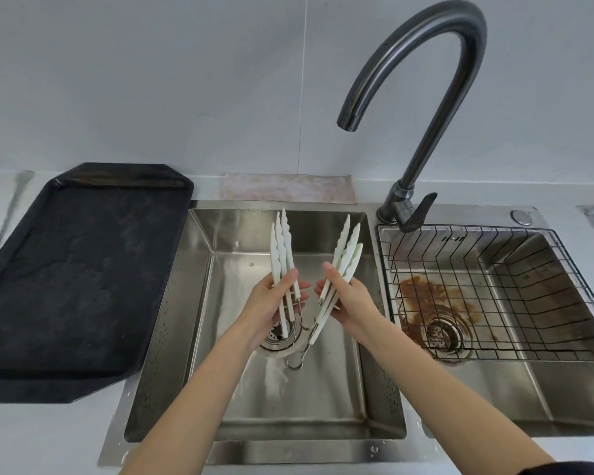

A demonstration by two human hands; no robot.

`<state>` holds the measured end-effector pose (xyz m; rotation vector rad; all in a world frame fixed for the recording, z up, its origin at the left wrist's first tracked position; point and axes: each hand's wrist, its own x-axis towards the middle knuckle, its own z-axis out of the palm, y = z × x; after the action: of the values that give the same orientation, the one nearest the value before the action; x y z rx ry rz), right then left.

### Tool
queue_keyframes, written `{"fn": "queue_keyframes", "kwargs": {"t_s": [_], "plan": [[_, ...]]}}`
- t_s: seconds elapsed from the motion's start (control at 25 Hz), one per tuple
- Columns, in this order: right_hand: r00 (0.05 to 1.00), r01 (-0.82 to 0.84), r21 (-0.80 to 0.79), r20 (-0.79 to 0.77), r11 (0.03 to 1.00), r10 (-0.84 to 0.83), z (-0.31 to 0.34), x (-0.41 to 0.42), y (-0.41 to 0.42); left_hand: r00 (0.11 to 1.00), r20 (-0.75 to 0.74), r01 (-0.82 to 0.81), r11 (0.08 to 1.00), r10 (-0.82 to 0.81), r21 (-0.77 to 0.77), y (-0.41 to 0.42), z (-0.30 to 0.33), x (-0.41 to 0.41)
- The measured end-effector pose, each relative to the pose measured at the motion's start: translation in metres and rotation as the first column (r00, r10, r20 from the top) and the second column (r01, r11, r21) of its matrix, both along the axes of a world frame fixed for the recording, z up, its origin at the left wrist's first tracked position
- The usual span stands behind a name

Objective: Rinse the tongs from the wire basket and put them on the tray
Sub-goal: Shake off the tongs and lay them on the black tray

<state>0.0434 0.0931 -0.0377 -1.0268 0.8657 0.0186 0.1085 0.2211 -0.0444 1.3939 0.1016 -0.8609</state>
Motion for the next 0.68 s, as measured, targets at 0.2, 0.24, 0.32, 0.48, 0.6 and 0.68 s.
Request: {"fn": "queue_keyframes", "kwargs": {"t_s": [0.2,0.24,0.32,0.48,0.6,0.68], "plan": [[0.997,-0.055,-0.09,0.056,0.994,0.061,-0.001,0.002,-0.002,0.999,-0.046,-0.018,0.993,0.012,-0.117,0.003,-0.001,0.003],[0.994,-0.093,-0.138,0.042,0.986,0.099,0.0,0.003,-0.002,0.998,-0.052,-0.027,0.991,0.02,-0.128,0.004,-0.001,0.004],[0.988,-0.149,-0.198,0.018,0.969,0.156,0.0,0.005,-0.001,0.998,-0.054,-0.039,0.991,0.033,-0.124,0.006,0.0,0.005],[0.983,-0.177,-0.192,0.012,0.965,0.182,0.003,0.009,0.005,0.998,-0.045,-0.052,0.994,0.048,-0.096,0.011,0.003,0.006],[0.977,-0.199,-0.203,0.031,0.959,0.209,0.007,0.016,0.014,0.999,-0.02,-0.051,0.994,0.049,-0.095,0.022,0.007,0.011],[0.973,-0.214,-0.221,0.034,0.952,0.227,0.011,0.023,0.018,0.999,0.018,-0.027,0.997,0.029,-0.071,0.032,0.012,0.018]]}}
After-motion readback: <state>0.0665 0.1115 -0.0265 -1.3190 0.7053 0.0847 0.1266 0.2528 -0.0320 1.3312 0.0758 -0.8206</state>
